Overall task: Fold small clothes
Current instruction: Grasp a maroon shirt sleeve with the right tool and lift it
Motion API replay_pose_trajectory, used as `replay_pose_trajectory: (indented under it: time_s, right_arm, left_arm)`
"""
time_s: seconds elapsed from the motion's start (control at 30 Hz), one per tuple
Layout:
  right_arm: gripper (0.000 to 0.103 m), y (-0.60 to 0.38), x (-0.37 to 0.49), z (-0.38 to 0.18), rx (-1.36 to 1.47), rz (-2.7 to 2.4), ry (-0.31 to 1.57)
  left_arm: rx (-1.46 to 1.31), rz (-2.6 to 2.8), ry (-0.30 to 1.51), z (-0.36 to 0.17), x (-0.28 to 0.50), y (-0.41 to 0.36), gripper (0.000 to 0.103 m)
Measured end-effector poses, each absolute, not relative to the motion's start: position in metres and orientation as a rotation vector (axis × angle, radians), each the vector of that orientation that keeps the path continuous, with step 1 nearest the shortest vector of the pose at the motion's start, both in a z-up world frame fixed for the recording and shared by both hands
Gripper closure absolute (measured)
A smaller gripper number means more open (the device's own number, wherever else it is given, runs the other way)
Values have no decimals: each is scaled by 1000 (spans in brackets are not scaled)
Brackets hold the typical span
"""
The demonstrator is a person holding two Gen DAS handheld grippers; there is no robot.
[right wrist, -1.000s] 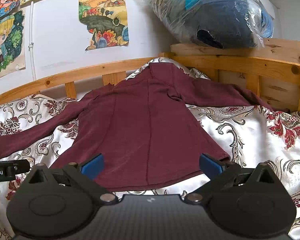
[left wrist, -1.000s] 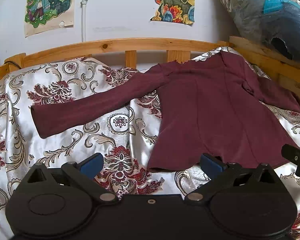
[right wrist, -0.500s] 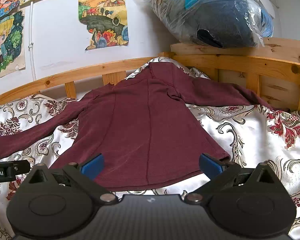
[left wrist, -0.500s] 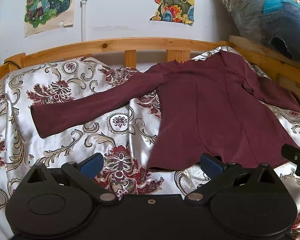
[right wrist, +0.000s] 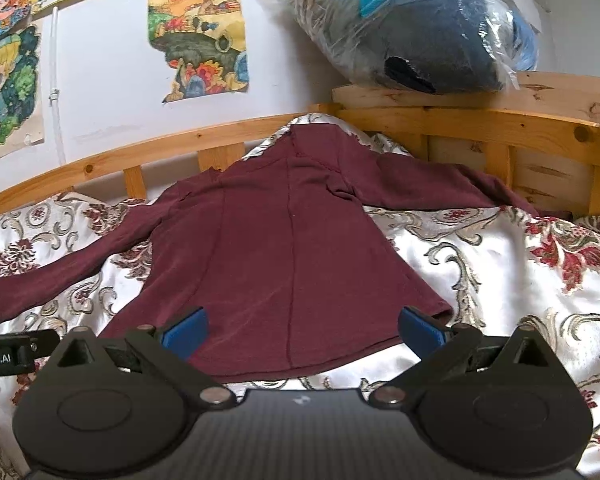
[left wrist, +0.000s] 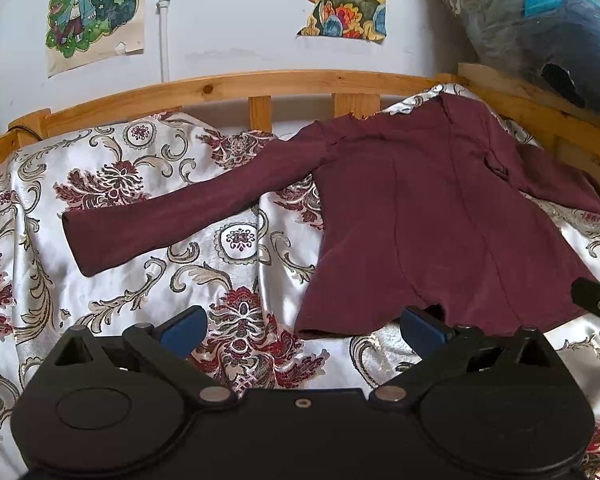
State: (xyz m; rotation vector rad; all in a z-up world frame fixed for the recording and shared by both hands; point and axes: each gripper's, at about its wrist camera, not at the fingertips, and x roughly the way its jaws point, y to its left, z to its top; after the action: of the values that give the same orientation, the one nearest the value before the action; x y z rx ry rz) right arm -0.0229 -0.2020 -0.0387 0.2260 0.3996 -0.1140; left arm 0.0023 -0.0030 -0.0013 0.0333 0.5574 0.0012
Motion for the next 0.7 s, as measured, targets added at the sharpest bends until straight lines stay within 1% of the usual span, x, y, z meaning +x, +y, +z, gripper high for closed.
replay_pose_trajectory:
  time_s: [0.2,0.37,0.53,0.7]
  right_arm:
    - [0,-220,-19,-36,308,-146,440]
    - [0,-253,-13,-30,398,-179,422]
    - [0,-291,6,-12,309,-301,376]
    - [0,-338,37,-3,210,-359,399]
  left_arm:
    - [52,-3,585,7,20,-17,1]
    - [101,-93,583,30,49,-43,1]
    - [176,-147,566,49,77,-77,1]
    - [218,-192,574,43,105,-110,1]
